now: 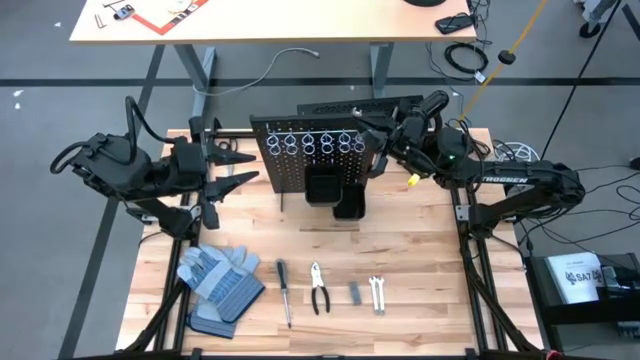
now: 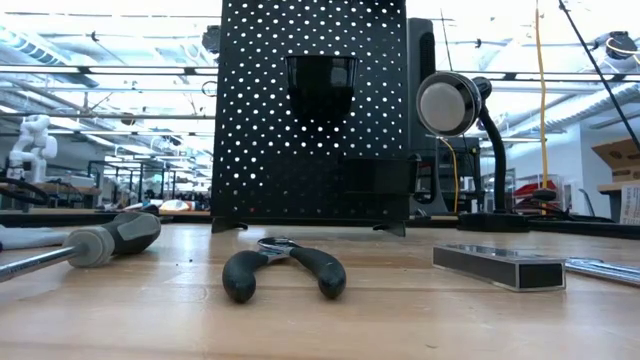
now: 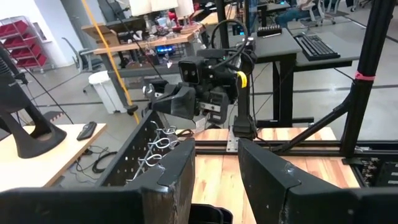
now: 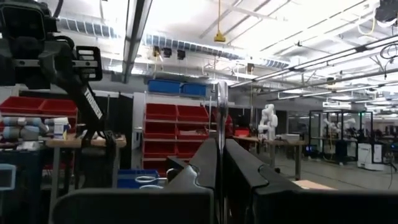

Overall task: Hang tools onto peg board
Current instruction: Hang the right silver wrench on the black pegboard

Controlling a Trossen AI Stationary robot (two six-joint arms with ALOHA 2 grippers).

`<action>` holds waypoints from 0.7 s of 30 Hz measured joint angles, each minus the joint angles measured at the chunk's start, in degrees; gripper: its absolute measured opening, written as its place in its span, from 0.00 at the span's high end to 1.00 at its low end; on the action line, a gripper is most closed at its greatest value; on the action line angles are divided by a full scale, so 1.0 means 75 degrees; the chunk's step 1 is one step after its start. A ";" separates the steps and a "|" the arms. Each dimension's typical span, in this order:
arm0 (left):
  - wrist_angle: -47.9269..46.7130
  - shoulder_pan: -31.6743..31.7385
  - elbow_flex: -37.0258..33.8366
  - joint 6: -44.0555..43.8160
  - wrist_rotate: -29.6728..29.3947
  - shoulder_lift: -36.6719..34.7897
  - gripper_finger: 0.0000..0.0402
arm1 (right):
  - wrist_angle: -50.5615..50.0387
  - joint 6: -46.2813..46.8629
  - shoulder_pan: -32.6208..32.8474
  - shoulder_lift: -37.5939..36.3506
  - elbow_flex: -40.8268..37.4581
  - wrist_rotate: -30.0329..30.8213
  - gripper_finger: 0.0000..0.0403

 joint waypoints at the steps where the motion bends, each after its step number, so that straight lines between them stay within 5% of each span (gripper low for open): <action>1: 0.0000 0.0000 0.0000 0.0000 0.0000 0.0000 0.67 | -0.0099 -0.0003 0.0000 -0.0002 0.0000 0.0003 0.99; 21: 0.0000 0.0000 0.0000 0.0003 0.0000 0.0000 0.67 | -0.0608 -0.0056 0.0042 0.0001 0.0000 0.0132 0.91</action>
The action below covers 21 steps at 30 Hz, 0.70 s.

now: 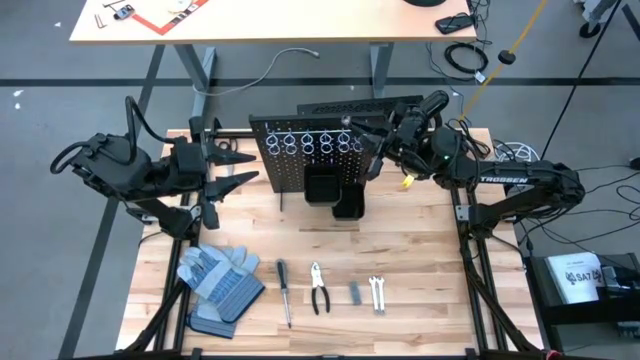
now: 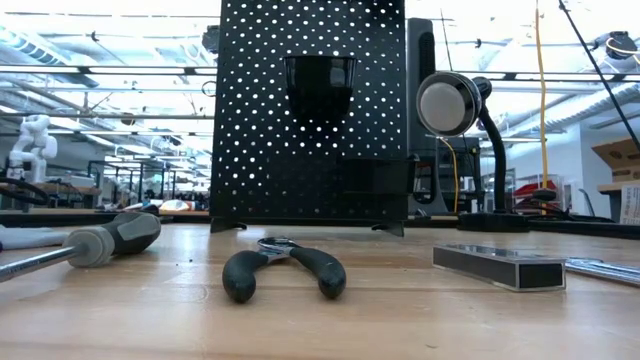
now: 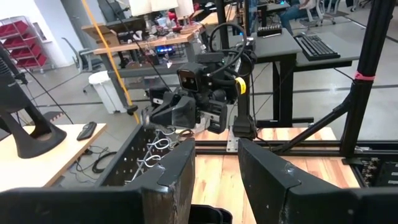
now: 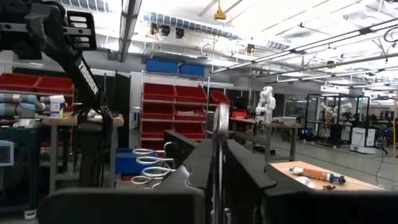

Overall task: Hang tools onto peg board
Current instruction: Hang the right silver wrench on the black pegboard

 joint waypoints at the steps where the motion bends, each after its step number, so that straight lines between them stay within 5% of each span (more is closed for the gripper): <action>1: 0.0000 0.0000 0.0000 0.0000 0.0000 0.0000 0.67 | 0.0030 -0.0003 0.0031 0.0002 0.0000 0.0131 0.91; 21: 0.0003 -0.0003 0.0000 -0.0016 0.0001 0.0000 0.67 | 0.0367 -0.0260 0.0324 -0.0455 0.0021 0.0299 0.90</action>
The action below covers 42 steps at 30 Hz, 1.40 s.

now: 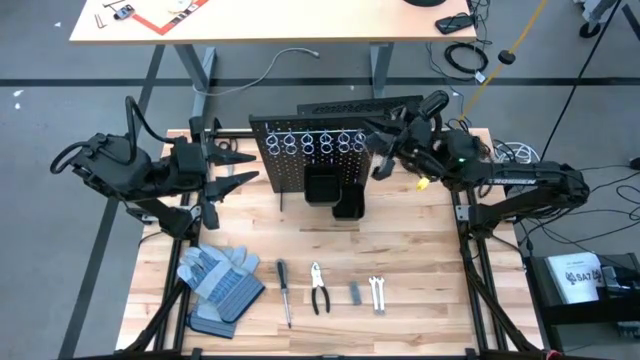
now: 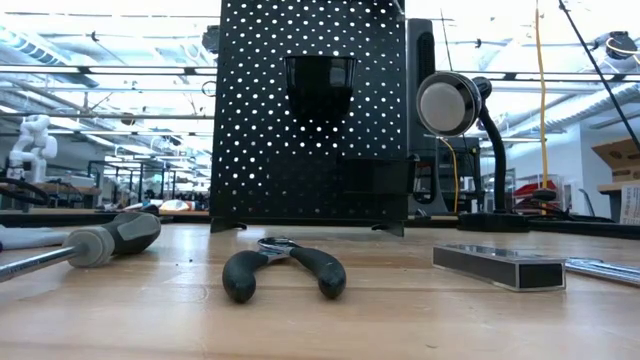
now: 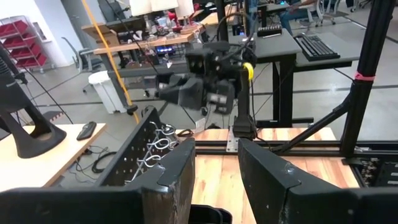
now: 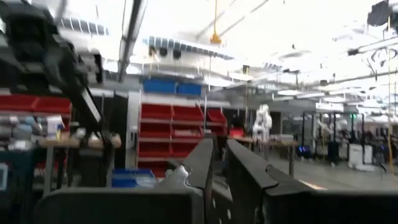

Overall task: Hang tools onto peg board
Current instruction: Hang the right silver wrench on the black pegboard

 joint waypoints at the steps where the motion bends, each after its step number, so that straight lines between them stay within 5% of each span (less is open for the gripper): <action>1: 0.0000 0.0000 0.0000 -0.0007 -0.0001 0.0000 0.67 | -0.0066 -0.0035 0.0040 -0.0104 0.0037 0.0005 0.90; 4: 0.0000 0.0003 0.0000 0.0018 0.0000 0.0000 0.67 | -0.0881 0.0031 0.0228 -0.0372 0.0314 0.0219 0.87; 13: -0.0003 0.0003 -0.0003 0.0028 0.0001 0.0002 0.67 | -0.4791 0.0182 0.1070 0.0038 0.2120 0.2526 0.71; 19: -0.0032 0.0003 -0.0003 0.0033 0.0001 0.0003 0.67 | -0.6838 0.0387 0.1464 0.0725 0.3516 0.3620 0.71; 30: -0.0064 0.0003 -0.0003 0.0039 0.0001 0.0003 0.67 | -0.9062 0.0917 0.1628 0.1862 0.5256 0.4269 0.72; 36: -0.0067 0.0003 -0.0003 0.0039 0.0001 0.0003 0.67 | -1.0140 0.1493 0.1737 0.1917 0.5505 0.4961 0.72; 42: -0.0072 0.0003 -0.0003 0.0087 0.0001 0.0003 0.67 | -1.0663 0.1870 0.1864 0.1826 0.5520 0.4814 0.72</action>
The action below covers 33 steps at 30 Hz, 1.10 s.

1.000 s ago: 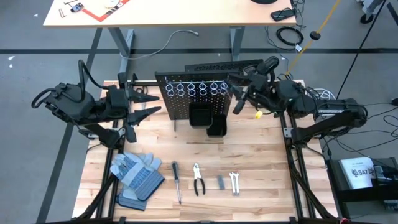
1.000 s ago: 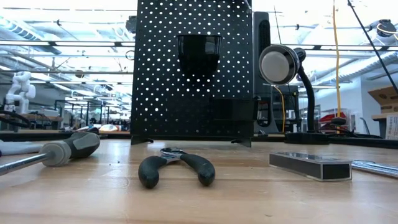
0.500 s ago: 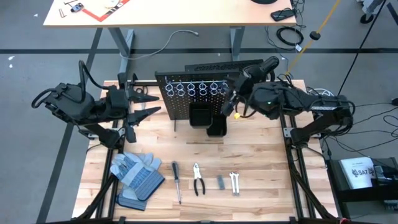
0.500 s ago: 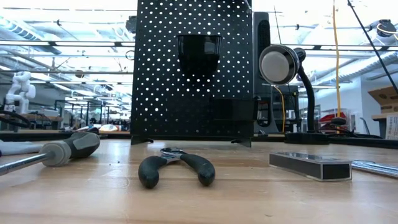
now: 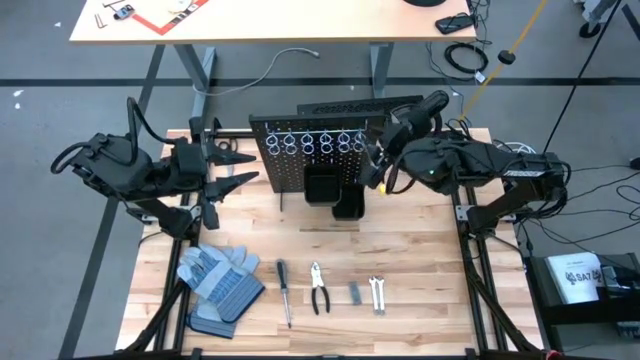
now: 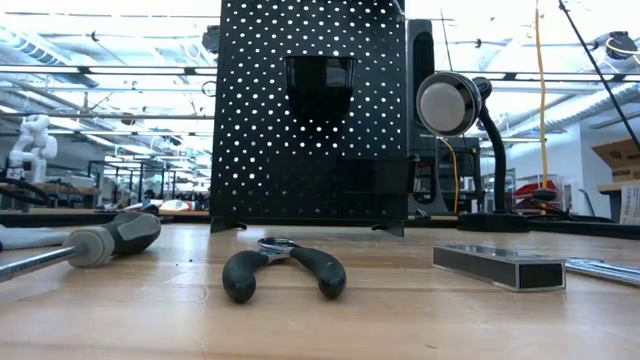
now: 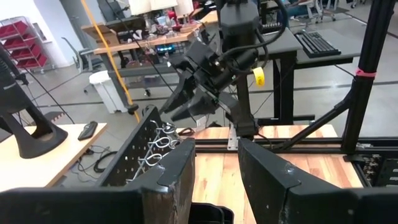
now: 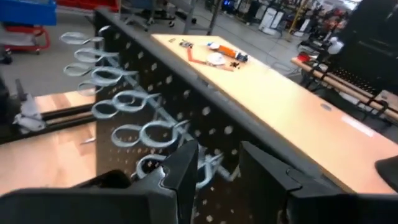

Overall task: Hang tools onto peg board
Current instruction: Hang the right silver wrench on the black pegboard

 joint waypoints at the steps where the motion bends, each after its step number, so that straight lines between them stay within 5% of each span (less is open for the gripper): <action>1: 0.0002 0.0000 0.0000 0.0066 0.0000 0.0000 0.67 | -0.0055 0.0043 0.0000 0.0009 -0.0002 -0.0099 0.72; 19: 0.0011 0.0000 0.0000 0.0077 0.0000 0.0000 0.67 | -0.0074 0.0075 -0.0014 0.0231 -0.0002 -0.0434 0.74; 33: 0.0018 0.0000 0.0000 -0.0049 0.0031 0.0000 0.67 | 0.0119 0.0193 -0.0134 0.0296 -0.0002 -0.0440 0.99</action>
